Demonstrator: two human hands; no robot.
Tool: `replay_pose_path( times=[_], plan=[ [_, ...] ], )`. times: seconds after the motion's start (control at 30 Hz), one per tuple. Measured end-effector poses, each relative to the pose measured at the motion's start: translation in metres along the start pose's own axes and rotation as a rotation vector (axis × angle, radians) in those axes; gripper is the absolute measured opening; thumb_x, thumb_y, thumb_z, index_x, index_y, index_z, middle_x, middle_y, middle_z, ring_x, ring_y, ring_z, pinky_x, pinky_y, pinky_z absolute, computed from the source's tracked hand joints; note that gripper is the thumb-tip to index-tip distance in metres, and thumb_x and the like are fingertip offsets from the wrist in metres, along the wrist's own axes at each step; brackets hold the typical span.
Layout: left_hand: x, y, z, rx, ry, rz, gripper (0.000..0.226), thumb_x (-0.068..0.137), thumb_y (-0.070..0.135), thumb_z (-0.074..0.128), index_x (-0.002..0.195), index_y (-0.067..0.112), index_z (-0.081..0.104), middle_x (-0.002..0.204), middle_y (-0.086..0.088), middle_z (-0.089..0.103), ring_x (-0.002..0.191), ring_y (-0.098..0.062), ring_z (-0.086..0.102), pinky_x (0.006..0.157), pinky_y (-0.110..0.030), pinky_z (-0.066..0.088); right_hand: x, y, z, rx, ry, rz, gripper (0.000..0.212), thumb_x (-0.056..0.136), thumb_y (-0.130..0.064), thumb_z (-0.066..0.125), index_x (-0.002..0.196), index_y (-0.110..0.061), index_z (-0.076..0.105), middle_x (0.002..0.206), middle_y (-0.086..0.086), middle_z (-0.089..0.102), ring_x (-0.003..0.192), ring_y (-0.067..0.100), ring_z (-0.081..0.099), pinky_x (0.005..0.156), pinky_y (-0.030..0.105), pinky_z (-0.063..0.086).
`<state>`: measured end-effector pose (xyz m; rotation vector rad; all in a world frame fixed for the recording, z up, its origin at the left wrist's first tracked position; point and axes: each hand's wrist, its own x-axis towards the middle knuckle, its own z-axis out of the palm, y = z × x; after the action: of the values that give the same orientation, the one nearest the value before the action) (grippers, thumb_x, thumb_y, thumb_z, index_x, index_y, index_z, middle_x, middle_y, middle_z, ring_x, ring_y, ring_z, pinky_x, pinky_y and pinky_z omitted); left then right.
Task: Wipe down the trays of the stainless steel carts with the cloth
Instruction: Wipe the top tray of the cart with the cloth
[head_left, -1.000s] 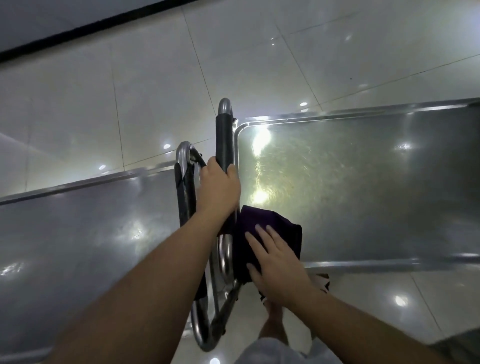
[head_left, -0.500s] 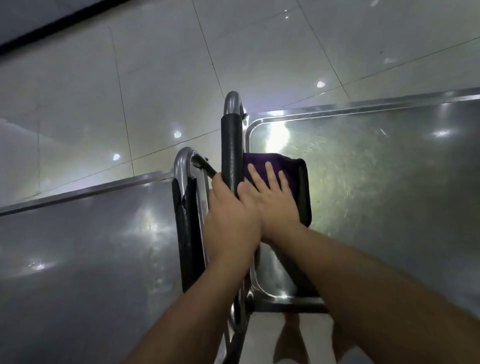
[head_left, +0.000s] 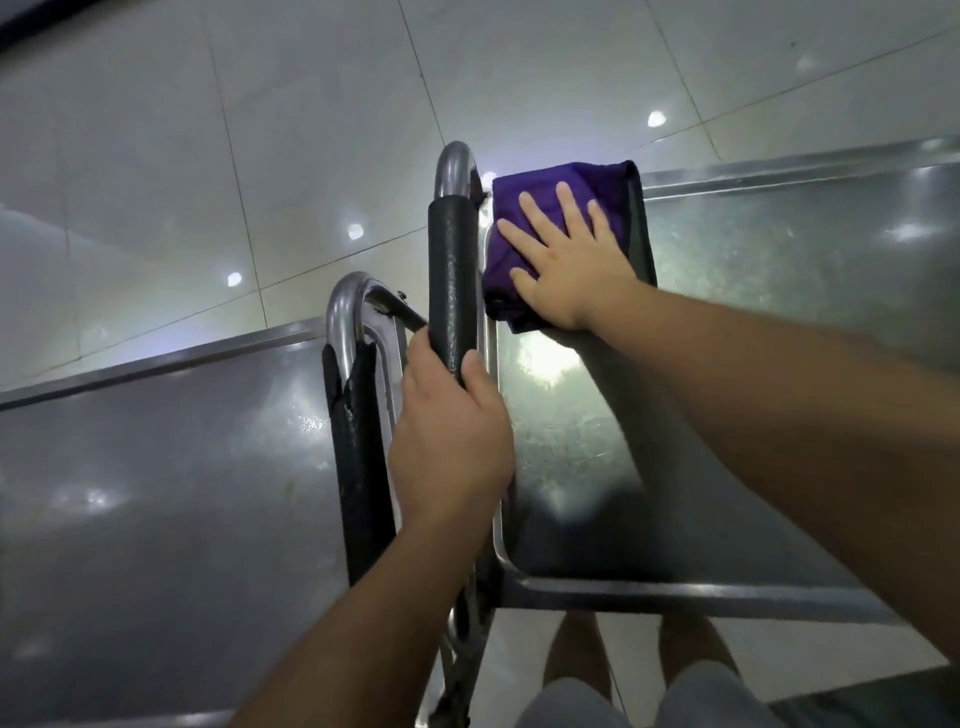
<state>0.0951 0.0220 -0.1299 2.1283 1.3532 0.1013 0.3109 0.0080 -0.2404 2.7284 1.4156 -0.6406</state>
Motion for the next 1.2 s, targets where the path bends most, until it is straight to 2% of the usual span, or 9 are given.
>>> replay_pose_path(
  times=[0.13, 0.3, 0.47, 0.53, 0.63, 0.83, 1.03, 1.13, 1.2],
  plan=[
    [0.000, 0.004, -0.002, -0.007, 0.007, 0.007, 0.043, 0.106, 0.048, 0.038, 0.144, 0.029, 0.041, 0.118, 0.006, 0.063, 0.100, -0.018, 0.065, 0.083, -0.047, 0.057, -0.092, 0.003, 0.031, 0.008, -0.024, -0.061, 0.067, 0.100, -0.061, 0.017, 0.163, -0.042, 0.005, 0.172, -0.006, -0.005, 0.157, 0.032, -0.012, 0.126, 0.055, -0.003],
    [-0.001, 0.005, -0.005, -0.033, -0.012, 0.035, 0.039, 0.104, 0.050, 0.036, 0.136, 0.030, 0.042, 0.110, 0.004, 0.064, 0.091, -0.021, 0.066, 0.078, -0.049, 0.059, -0.256, 0.008, 0.094, -0.011, -0.082, -0.122, 0.066, 0.102, -0.060, 0.032, 0.163, -0.041, 0.014, 0.171, -0.006, 0.006, 0.158, 0.030, -0.007, 0.125, 0.054, 0.003],
    [0.000, 0.006, -0.004, -0.060, -0.014, 0.039, 0.037, 0.105, 0.048, 0.038, 0.137, 0.030, 0.043, 0.108, 0.002, 0.064, 0.091, -0.024, 0.066, 0.077, -0.046, 0.056, -0.333, 0.020, 0.112, -0.006, -0.110, 0.015, 0.077, 0.095, -0.053, 0.046, 0.164, -0.034, 0.016, 0.171, -0.004, 0.012, 0.159, 0.030, 0.000, 0.123, 0.054, 0.007],
    [0.001, 0.004, -0.003, -0.065, -0.013, 0.042, 0.042, 0.104, 0.050, 0.037, 0.139, 0.029, 0.042, 0.110, 0.000, 0.065, 0.091, -0.025, 0.066, 0.079, -0.048, 0.057, -0.327, 0.010, 0.112, 0.033, -0.097, 0.085, 0.083, 0.094, -0.049, 0.045, 0.165, -0.025, 0.010, 0.172, -0.002, 0.010, 0.159, 0.031, -0.003, 0.122, 0.056, 0.007],
    [0.001, 0.002, -0.003, -0.077, -0.017, 0.055, 0.043, 0.103, 0.051, 0.036, 0.140, 0.029, 0.042, 0.112, 0.000, 0.065, 0.092, -0.024, 0.066, 0.081, -0.049, 0.057, -0.303, 0.005, 0.113, 0.024, -0.036, 0.146, 0.077, 0.099, -0.051, 0.038, 0.165, -0.021, 0.012, 0.172, -0.001, 0.012, 0.159, 0.030, -0.001, 0.124, 0.057, 0.009],
    [0.001, -0.003, 0.001, -0.062, 0.013, 0.065, 0.035, 0.108, 0.041, 0.041, 0.138, 0.025, 0.046, 0.100, 0.003, 0.062, 0.080, -0.008, 0.059, 0.059, -0.028, 0.039, -0.186, 0.048, 0.066, -0.001, 0.025, 0.049, 0.069, 0.103, -0.056, 0.024, 0.165, -0.029, 0.008, 0.171, -0.010, 0.005, 0.159, 0.025, -0.002, 0.127, 0.054, 0.006],
    [0.002, -0.002, 0.002, -0.043, 0.028, 0.070, 0.026, 0.107, 0.042, 0.042, 0.132, 0.034, 0.048, 0.096, 0.007, 0.062, 0.081, -0.013, 0.061, 0.065, -0.035, 0.046, -0.053, 0.108, 0.007, -0.045, 0.061, 0.041, 0.070, 0.102, -0.058, 0.014, 0.164, -0.031, -0.002, 0.172, -0.011, -0.006, 0.158, 0.024, -0.009, 0.127, 0.050, -0.003],
    [0.003, 0.000, 0.002, -0.018, 0.031, 0.064, 0.017, 0.107, 0.042, 0.042, 0.122, 0.034, 0.047, 0.090, 0.007, 0.061, 0.075, -0.016, 0.062, 0.061, -0.035, 0.045, -0.035, 0.122, -0.002, -0.071, 0.054, 0.006, 0.069, 0.102, -0.059, 0.014, 0.164, -0.032, -0.002, 0.171, -0.012, -0.008, 0.158, 0.023, -0.011, 0.127, 0.049, -0.004],
    [0.003, 0.000, 0.003, 0.005, 0.039, 0.055, 0.020, 0.107, 0.042, 0.042, 0.124, 0.032, 0.046, 0.091, 0.005, 0.061, 0.075, -0.017, 0.062, 0.061, -0.036, 0.045, -0.039, 0.120, -0.001, -0.068, 0.054, 0.014, 0.070, 0.102, -0.060, 0.014, 0.164, -0.033, -0.001, 0.172, -0.011, -0.007, 0.158, 0.023, -0.011, 0.127, 0.050, -0.003]
  ],
)
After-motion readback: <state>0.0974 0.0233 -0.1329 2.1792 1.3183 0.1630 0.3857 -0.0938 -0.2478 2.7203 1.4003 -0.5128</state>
